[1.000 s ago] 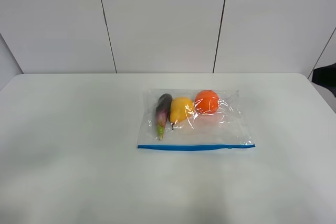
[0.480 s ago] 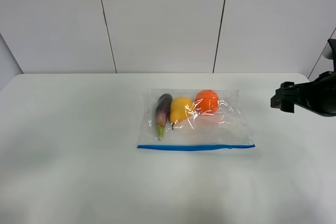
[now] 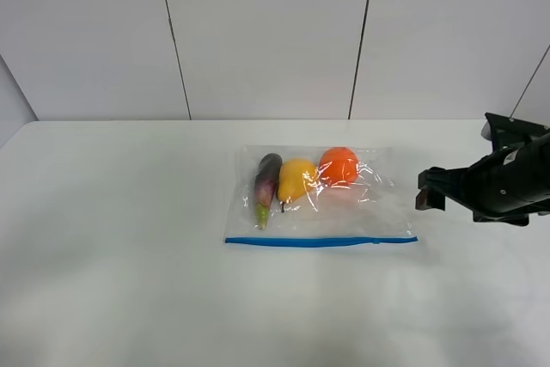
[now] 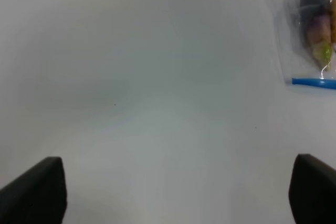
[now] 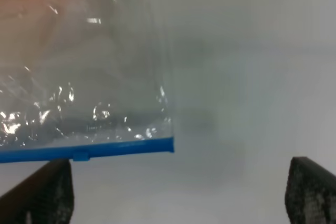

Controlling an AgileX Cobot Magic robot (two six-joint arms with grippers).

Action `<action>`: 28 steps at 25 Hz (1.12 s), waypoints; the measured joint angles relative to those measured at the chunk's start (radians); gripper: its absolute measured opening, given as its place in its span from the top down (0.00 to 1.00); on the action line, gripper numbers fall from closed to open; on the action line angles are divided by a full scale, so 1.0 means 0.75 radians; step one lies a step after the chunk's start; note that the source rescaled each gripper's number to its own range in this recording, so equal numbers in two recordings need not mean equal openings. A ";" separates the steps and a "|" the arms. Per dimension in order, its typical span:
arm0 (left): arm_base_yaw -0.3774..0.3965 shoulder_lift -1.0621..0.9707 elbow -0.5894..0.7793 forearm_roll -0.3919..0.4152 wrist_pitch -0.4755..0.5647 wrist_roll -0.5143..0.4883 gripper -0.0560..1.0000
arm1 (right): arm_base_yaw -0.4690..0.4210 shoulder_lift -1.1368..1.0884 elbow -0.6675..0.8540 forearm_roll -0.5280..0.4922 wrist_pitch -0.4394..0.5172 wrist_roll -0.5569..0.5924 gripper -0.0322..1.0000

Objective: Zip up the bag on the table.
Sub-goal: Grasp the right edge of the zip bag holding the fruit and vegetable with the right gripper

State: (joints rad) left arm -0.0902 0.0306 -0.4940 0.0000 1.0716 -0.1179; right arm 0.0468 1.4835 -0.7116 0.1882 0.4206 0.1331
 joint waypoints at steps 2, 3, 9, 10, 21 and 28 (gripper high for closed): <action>0.000 0.000 0.000 0.000 0.000 0.000 0.00 | 0.000 0.069 0.000 0.073 -0.025 0.000 0.06; 0.000 0.000 0.000 0.000 0.000 0.000 0.00 | 0.000 0.095 0.000 0.106 -0.032 -0.005 0.06; 0.000 0.000 0.000 0.000 0.000 0.000 0.00 | 0.000 0.201 0.000 0.212 -0.074 -0.048 0.06; 0.000 0.000 0.000 0.000 0.000 0.000 0.00 | 0.000 0.205 0.000 0.241 -0.079 -0.066 0.06; 0.000 0.000 0.000 0.000 0.000 0.000 0.00 | -0.178 0.281 -0.006 0.886 0.059 -0.646 0.06; 0.000 0.000 0.000 0.000 0.000 0.000 0.00 | -0.351 0.332 -0.006 1.167 0.233 -0.926 0.06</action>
State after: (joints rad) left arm -0.0902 0.0306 -0.4940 0.0000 1.0716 -0.1179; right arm -0.2162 1.7324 -0.7161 1.0632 0.5955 -0.5611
